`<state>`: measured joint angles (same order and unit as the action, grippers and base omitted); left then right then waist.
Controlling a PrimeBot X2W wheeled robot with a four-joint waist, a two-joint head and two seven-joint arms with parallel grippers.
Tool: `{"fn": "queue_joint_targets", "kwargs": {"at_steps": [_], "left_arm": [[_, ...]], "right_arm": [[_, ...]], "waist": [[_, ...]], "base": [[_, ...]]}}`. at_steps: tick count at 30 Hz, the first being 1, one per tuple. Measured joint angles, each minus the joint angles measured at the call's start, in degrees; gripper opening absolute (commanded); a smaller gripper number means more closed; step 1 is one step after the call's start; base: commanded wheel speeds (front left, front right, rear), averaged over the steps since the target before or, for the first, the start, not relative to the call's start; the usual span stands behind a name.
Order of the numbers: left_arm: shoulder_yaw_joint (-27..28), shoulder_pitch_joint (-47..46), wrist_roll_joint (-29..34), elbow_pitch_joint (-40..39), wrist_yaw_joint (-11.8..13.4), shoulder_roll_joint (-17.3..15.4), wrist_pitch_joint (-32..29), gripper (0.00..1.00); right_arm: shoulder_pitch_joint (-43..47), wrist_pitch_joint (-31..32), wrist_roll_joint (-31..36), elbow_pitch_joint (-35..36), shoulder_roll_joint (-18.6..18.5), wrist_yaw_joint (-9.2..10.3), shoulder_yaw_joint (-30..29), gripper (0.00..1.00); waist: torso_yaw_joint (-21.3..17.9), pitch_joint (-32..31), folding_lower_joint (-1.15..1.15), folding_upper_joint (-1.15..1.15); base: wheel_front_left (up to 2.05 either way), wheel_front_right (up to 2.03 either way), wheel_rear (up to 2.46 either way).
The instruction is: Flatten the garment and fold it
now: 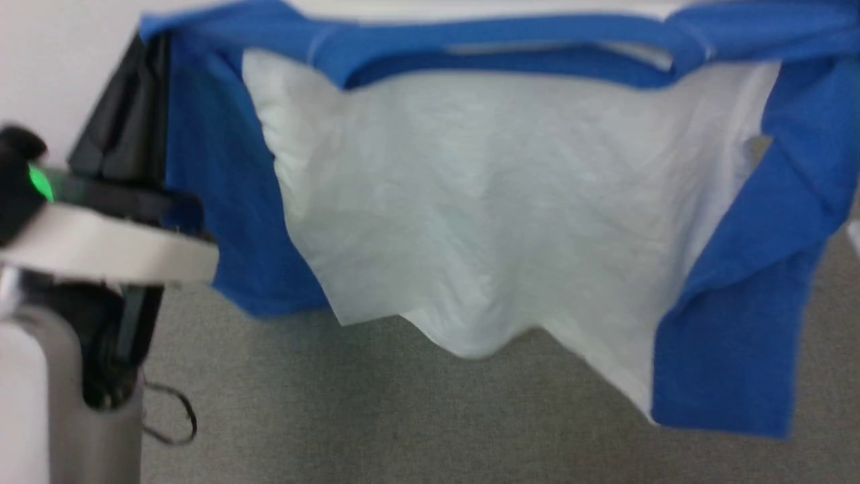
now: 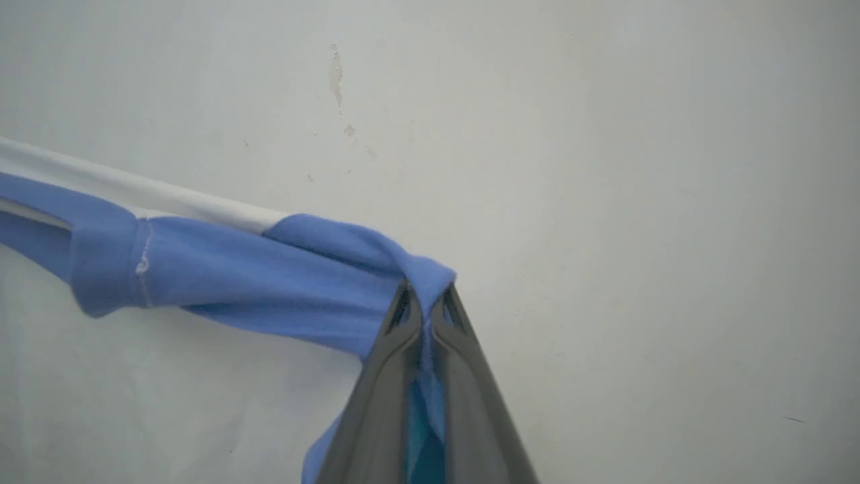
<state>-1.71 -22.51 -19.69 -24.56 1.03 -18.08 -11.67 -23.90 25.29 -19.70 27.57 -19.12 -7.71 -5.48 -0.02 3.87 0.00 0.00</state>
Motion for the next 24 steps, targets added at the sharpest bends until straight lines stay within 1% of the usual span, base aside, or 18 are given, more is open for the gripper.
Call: {"fn": "queue_joint_targets", "kwargs": {"at_steps": [3,5,10,13,15,18,21,24], "left_arm": [[-0.1,-7.9,-1.6,5.1,-1.0,-0.3,-0.8,0.0],[-0.4,-13.3,-1.7,9.7,-1.7,-0.7,-1.0,0.0],[-1.6,-26.6,-1.3,23.5,-3.5,-1.2,0.6,0.0],[-2.6,-33.9,0.3,31.0,-4.5,-1.6,3.5,0.0],[-2.7,-38.0,1.1,35.2,-4.5,-1.7,5.7,0.0],[-2.4,-42.8,2.0,40.7,-4.5,-2.2,9.0,0.0],[-2.4,-45.7,2.2,45.5,-4.6,-2.2,12.0,0.0],[-2.4,-45.8,2.1,50.0,-4.6,-1.6,15.0,0.0]], "right_arm": [[-7.0,2.0,-2.4,-4.4,-1.9,-0.02,0.7,0.0],[-11.8,2.9,-3.8,-8.5,-2.9,-0.38,1.8,0.0],[-23.7,2.0,-5.5,-18.6,-4.1,-0.41,5.6,0.0],[-30.7,-1.3,-5.6,-25.1,-4.0,-0.42,7.8,0.0],[-34.9,-3.9,-5.7,-28.9,-3.7,-0.42,9.3,0.0],[-39.9,-8.6,-5.7,-34.4,-2.2,-0.42,11.7,0.0],[-43.3,-13.2,-5.7,-39.9,-0.8,-0.42,13.8,0.0],[-43.9,-16.9,-6.2,-45.4,-0.2,-0.4,16.8,0.0]], "waist": [[0.0,1.8,0.0,0.0],[-0.1,3.3,0.01,0.0],[-0.3,7.8,0.02,0.0],[-0.5,10.6,0.02,0.0],[-0.7,12.4,0.02,0.0],[-1.2,14.9,0.02,0.0],[-1.7,17.0,0.02,0.0],[-2.0,18.9,0.01,0.0]], "base": [[0.0,0.0,0.0],[0.0,0.0,0.0],[0.0,0.0,0.0],[0.0,0.0,0.0],[0.0,0.0,0.0],[0.0,0.0,0.0],[0.0,0.0,0.0],[0.0,0.0,0.0]]}}
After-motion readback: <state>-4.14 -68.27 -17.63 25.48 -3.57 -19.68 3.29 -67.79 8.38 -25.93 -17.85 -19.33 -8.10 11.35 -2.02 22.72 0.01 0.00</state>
